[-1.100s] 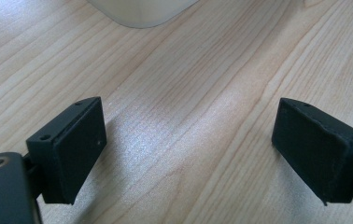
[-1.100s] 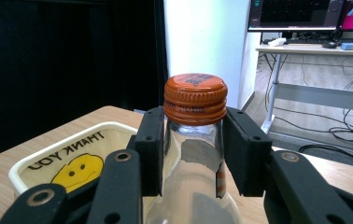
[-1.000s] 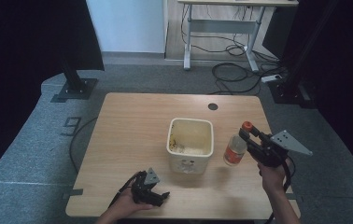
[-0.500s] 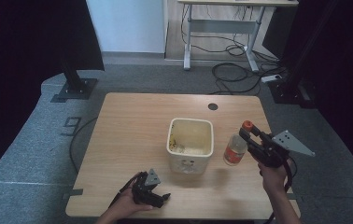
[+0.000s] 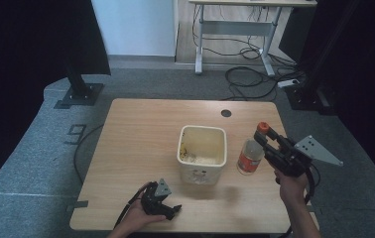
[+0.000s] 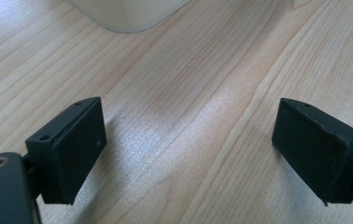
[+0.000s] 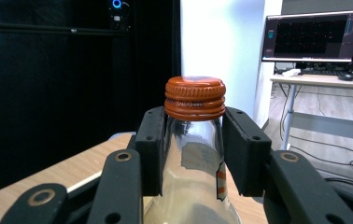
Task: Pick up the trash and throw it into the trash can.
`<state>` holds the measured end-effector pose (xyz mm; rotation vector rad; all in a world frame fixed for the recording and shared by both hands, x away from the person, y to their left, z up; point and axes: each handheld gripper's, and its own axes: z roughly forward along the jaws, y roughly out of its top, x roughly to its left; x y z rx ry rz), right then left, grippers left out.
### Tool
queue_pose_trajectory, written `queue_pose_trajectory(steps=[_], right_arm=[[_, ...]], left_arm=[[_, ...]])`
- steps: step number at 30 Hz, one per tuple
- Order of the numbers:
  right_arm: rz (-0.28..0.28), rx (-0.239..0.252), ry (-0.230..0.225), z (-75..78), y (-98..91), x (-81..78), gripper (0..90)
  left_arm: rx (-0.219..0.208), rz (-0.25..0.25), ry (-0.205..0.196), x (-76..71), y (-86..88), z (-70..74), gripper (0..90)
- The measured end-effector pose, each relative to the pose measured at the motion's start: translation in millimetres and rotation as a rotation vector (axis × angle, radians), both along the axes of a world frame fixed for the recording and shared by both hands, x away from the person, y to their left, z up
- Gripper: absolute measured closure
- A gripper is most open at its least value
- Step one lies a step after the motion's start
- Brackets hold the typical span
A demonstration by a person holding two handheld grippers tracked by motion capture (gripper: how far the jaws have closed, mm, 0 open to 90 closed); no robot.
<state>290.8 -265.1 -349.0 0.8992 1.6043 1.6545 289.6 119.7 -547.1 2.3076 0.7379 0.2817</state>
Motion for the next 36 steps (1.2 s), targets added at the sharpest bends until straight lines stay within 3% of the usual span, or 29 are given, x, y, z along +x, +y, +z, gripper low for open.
queue_pose_trajectory(steps=[18, 36], right_arm=[[0.039, 0.007, -0.06, 41.3, 30.1, 3.9, 61.2], [0.067, -0.03, -0.003, 37.5, 65.0, 29.8, 61.3]], left_arm=[[0.001, 0.001, 0.0, 0.1, -0.1, 0.0, 9.9], [-0.004, 0.009, 0.001, -0.4, -0.7, -0.2, 10.0]])
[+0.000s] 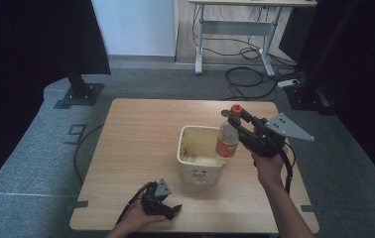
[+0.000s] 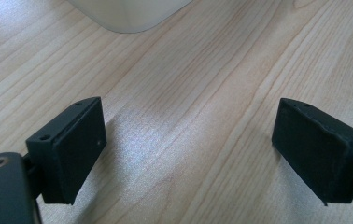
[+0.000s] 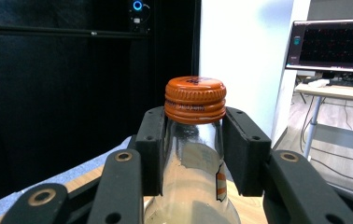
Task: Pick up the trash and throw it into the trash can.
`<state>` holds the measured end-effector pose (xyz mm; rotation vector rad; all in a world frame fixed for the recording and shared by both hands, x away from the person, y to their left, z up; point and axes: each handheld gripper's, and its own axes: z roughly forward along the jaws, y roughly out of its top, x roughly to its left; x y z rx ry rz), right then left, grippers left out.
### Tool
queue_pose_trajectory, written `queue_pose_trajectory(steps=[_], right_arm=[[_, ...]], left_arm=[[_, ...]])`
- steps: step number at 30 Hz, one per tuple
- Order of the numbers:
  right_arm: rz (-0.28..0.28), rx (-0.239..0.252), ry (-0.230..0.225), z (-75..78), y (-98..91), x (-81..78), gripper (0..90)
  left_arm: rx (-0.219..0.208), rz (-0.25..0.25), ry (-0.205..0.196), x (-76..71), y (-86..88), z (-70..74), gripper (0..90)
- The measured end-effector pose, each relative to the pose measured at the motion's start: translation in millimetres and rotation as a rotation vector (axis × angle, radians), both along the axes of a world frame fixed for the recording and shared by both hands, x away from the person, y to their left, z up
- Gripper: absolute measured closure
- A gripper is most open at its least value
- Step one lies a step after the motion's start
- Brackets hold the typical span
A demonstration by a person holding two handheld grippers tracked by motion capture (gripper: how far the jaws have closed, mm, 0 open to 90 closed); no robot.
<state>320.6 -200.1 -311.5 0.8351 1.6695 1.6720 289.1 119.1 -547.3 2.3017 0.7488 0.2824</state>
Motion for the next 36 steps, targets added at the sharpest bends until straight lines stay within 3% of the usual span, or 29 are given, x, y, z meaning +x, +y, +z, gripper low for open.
queue_pose_trajectory(steps=[2, 17, 19, 23, 24, 25, 31, 33, 36], right_arm=[[0.002, -0.007, 0.017, -3.5, 6.0, 5.0, 61.3], [0.035, -0.024, 0.02, -4.1, 28.0, 13.2, 61.3], [0.033, -0.049, 0.038, -12.5, 32.8, 17.0, 61.3], [0.019, -0.138, 0.083, -46.1, 43.4, 26.9, 61.4], [0.019, -0.138, 0.083, -46.1, 43.4, 26.9, 61.4], [0.019, -0.162, 0.124, -64.8, 46.7, 32.5, 61.4], [0.014, -0.191, 0.205, -100.0, 51.0, 42.8, 61.4], [0.012, -0.21, 0.22, -105.9, 52.4, 43.9, 61.3], [0.013, -0.191, 0.218, -108.8, 50.9, 43.9, 61.3]], left_arm=[[-0.001, 0.002, 0.001, -0.2, -0.2, 0.0, 10.0], [0.003, 0.0, 0.0, 0.0, -0.1, 0.2, 10.0], [0.001, 0.003, 0.0, -0.1, -0.3, 0.1, 10.0], [0.001, 0.001, -0.001, 0.0, -0.2, 0.1, 10.0], [0.001, 0.001, -0.001, 0.0, -0.2, 0.1, 10.0], [0.002, -0.001, 0.0, 0.1, -0.2, 0.2, 10.0], [0.002, -0.003, -0.002, 0.3, -0.4, 0.1, 10.0], [0.003, -0.004, -0.001, 0.4, -0.4, 0.2, 10.0], [0.003, -0.005, -0.001, 0.6, -0.4, 0.2, 10.0]])
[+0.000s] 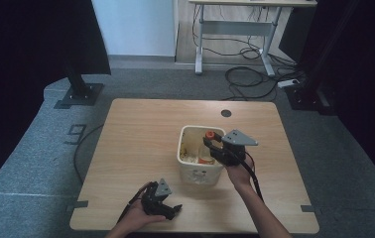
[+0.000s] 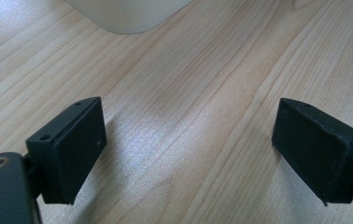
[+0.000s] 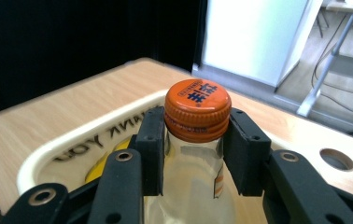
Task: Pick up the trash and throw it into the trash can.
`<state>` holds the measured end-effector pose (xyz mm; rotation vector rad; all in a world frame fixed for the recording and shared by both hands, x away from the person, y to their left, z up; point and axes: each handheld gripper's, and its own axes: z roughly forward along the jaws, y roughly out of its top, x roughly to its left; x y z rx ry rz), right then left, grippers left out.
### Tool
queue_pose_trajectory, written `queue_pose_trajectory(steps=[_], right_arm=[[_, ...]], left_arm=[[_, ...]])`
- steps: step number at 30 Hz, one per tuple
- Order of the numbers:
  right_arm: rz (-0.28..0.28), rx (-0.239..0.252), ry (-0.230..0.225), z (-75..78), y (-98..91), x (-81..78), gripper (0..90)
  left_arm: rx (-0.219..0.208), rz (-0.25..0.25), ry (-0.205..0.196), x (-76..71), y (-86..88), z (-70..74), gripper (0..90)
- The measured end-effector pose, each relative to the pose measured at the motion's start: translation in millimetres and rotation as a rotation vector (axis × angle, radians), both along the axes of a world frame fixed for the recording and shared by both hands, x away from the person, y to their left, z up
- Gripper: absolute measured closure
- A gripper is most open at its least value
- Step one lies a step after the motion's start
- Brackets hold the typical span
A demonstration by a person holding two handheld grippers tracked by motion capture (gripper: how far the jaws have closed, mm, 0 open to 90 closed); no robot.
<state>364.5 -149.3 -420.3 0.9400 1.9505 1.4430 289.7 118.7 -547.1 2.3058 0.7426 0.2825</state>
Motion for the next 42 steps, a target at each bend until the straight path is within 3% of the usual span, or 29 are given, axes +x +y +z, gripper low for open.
queue_pose_trajectory(steps=[3, 7, 11, 14, 20, 21, 26, 30, 33, 36, 42], right_arm=[[0.028, -0.002, 0.007, -0.3, -5.2, 1.3, 60.2], [0.019, -0.004, -0.004, 1.8, -10.2, -1.5, 52.7], [0.031, -0.003, -0.026, 9.1, -19.7, -7.7, 33.0], [0.028, -0.013, -0.035, 14.0, -31.3, -16.0, 28.0], [0.017, 0.005, -0.066, 14.8, -57.8, -33.0, 27.0], [0.005, 0.008, -0.063, 11.1, -70.0, -39.5, 27.1], [-0.016, 0.01, -0.048, -0.5, -87.8, -47.5, 27.8], [-0.048, 0.018, -0.022, -24.6, -106.9, -54.2, 28.3], [-0.064, 0.022, 0.002, -38.4, -114.5, -54.8, 29.3], [-0.074, -0.016, 0.01, -48.8, -120.0, -54.6, 30.4], [-0.096, 0.004, 0.028, -57.7, -125.6, -53.7, 30.4]], left_arm=[[0.001, -0.001, 0.0, 0.1, -0.1, 0.0, 10.0], [0.001, -0.002, -0.001, 0.2, -0.4, 0.0, 10.0], [0.001, -0.003, -0.002, 0.4, -0.9, -0.1, 10.0], [0.0, -0.004, -0.002, 0.6, -1.1, -0.2, 10.0], [0.0, -0.004, -0.001, 0.7, -1.6, -0.1, 10.0], [-0.001, -0.005, -0.001, 0.9, -1.7, -0.1, 10.0], [0.0, -0.008, -0.002, 1.3, -2.1, -0.2, 10.0], [-0.001, -0.009, -0.001, 1.3, -2.3, -0.3, 10.0], [-0.002, -0.008, -0.002, 1.4, -2.4, -0.4, 10.0], [-0.002, -0.008, -0.002, 1.4, -2.4, -0.4, 10.0], [-0.002, -0.006, -0.002, 1.1, -2.6, -0.5, 10.0]])
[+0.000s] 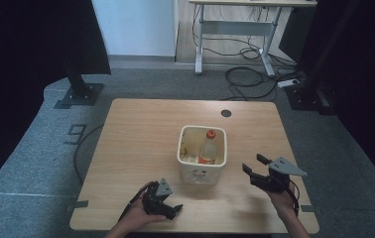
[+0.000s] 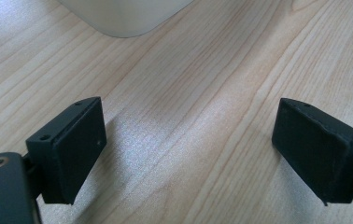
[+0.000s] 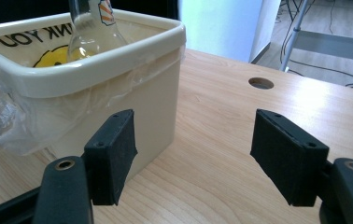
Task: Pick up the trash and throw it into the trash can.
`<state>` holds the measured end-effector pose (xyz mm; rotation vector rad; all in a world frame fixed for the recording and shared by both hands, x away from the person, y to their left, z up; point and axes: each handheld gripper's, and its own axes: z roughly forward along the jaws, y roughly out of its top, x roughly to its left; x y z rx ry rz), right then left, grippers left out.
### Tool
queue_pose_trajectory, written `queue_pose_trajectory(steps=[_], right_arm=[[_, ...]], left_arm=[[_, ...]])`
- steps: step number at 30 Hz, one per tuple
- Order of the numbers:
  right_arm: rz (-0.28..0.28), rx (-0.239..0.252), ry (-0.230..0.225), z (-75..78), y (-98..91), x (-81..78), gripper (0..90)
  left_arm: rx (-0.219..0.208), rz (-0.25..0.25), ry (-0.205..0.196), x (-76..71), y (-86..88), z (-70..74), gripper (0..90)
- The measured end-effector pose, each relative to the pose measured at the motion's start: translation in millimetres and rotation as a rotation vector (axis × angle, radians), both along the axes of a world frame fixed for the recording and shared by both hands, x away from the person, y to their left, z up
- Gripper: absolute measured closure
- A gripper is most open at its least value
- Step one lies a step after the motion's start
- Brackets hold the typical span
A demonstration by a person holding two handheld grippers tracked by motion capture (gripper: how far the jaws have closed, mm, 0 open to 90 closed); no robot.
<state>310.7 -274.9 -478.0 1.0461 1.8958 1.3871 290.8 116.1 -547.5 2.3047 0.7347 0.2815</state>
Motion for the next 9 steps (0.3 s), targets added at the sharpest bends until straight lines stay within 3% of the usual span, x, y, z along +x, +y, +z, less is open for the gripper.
queue_pose_trajectory(steps=[9], right_arm=[[-0.018, -0.009, -0.01, -2.4, -0.1, -1.5, 29.5]], left_arm=[[0.001, -0.007, 0.0, 0.9, -0.8, 0.1, 9.9]])
